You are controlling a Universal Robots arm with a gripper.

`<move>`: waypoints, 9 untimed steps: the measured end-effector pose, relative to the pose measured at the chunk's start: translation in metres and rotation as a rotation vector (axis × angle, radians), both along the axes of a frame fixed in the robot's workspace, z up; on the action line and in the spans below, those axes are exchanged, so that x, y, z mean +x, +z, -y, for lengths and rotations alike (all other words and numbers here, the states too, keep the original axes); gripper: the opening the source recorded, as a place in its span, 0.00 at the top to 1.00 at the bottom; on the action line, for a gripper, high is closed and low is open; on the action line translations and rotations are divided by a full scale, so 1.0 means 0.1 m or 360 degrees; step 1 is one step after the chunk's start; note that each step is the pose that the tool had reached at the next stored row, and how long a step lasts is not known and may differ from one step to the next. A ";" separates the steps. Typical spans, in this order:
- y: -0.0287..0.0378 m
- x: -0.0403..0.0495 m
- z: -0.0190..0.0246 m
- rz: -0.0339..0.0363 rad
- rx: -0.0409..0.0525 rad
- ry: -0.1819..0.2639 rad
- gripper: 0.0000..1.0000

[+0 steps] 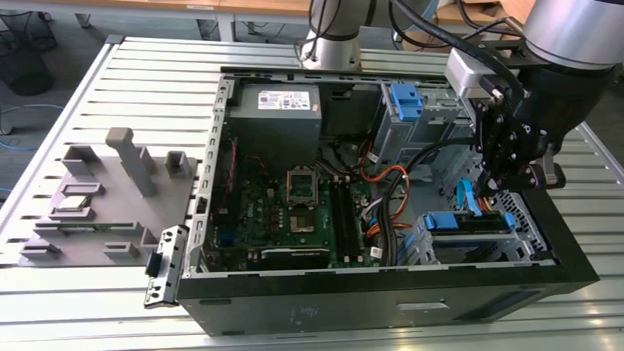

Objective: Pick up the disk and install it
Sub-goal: 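Insert the second disk wire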

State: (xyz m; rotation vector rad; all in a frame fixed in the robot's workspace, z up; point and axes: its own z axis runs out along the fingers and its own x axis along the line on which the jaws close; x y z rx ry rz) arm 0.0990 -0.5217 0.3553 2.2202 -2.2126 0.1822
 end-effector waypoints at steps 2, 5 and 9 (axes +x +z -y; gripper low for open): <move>-0.001 0.014 0.002 -0.0031 0.0000 0.0000 0.89; -0.002 0.037 0.006 -0.0060 0.0001 -0.0002 0.89; -0.002 0.055 0.017 -0.0061 0.0001 -0.0016 0.89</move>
